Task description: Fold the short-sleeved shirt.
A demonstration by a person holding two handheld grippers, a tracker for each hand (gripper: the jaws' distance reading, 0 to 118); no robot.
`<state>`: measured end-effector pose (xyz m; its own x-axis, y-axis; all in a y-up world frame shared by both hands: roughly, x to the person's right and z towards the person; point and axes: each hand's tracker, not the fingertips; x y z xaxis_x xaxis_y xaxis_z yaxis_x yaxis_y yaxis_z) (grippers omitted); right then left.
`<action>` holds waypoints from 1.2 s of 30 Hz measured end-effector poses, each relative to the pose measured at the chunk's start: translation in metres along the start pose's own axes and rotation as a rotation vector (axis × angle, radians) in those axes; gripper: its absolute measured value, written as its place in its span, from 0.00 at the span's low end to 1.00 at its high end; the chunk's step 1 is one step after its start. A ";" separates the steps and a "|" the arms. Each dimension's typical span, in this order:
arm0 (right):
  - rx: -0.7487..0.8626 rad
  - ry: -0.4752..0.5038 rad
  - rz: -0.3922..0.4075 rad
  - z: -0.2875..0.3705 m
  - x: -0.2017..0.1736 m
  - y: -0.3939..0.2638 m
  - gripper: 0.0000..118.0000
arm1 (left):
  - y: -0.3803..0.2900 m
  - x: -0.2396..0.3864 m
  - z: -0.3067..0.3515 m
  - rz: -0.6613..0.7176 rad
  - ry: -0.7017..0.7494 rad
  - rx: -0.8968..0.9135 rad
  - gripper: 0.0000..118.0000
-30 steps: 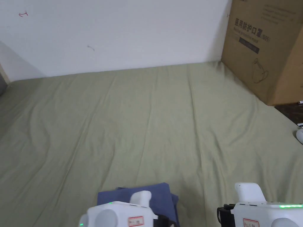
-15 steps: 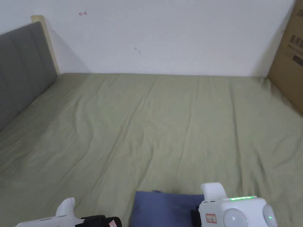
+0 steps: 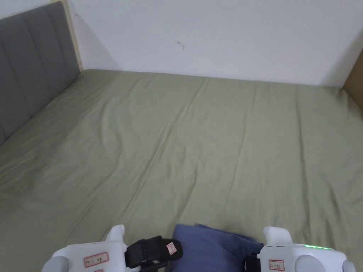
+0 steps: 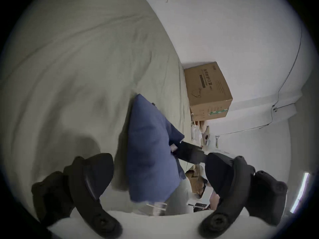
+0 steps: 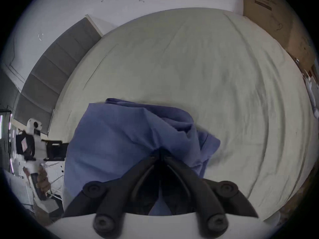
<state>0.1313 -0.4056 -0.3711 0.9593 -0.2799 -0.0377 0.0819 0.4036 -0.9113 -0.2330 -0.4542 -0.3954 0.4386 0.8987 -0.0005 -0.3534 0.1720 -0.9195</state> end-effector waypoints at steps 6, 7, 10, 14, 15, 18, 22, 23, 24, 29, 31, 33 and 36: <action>-0.006 0.026 -0.018 0.000 0.005 0.001 0.02 | 0.013 -0.021 -0.055 0.145 -0.150 -0.088 0.90; -0.006 0.027 -0.018 0.000 0.005 0.001 0.02 | 0.013 -0.020 -0.062 0.150 -0.175 -0.100 0.78; -0.006 0.026 -0.016 0.001 0.004 0.001 0.02 | 0.006 -0.017 -0.080 0.035 0.043 -0.160 0.19; -0.004 0.020 -0.013 0.008 0.000 0.002 0.02 | 0.012 -0.017 -0.069 0.070 -0.035 -0.170 0.19; 0.000 0.020 -0.009 0.012 -0.002 0.002 0.02 | 0.015 -0.012 -0.065 0.016 -0.022 -0.183 0.19; 0.040 0.022 -0.011 0.024 -0.009 0.004 0.02 | 0.023 0.001 -0.052 -0.036 0.022 -0.191 0.19; 0.100 0.042 -0.012 0.045 -0.018 0.005 0.02 | 0.050 0.008 -0.008 -0.119 0.095 -0.153 0.19; 0.104 0.046 -0.016 0.048 -0.019 0.006 0.02 | 0.061 0.009 0.009 -0.157 0.138 -0.148 0.19; 0.115 0.041 -0.018 0.050 -0.020 0.007 0.02 | 0.072 0.010 0.028 -0.183 0.191 -0.129 0.19; 0.118 0.022 -0.022 0.048 -0.020 0.008 0.02 | 0.134 0.005 0.124 -0.298 0.556 -0.085 0.19; 0.111 0.011 -0.023 0.043 -0.020 0.007 0.02 | 0.157 0.002 0.156 -0.353 0.782 -0.087 0.19; 0.094 -0.002 -0.026 0.037 -0.020 0.006 0.02 | 0.175 -0.004 0.181 -0.433 1.017 -0.090 0.19; 0.079 -0.010 -0.027 0.029 -0.022 0.004 0.02 | 0.195 -0.026 0.204 -0.455 1.271 -0.137 0.19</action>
<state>0.1185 -0.3725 -0.3620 0.9590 -0.2833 -0.0088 0.1288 0.4632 -0.8769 -0.4821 -0.3614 -0.4942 0.9730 -0.2299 0.0199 0.0772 0.2433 -0.9669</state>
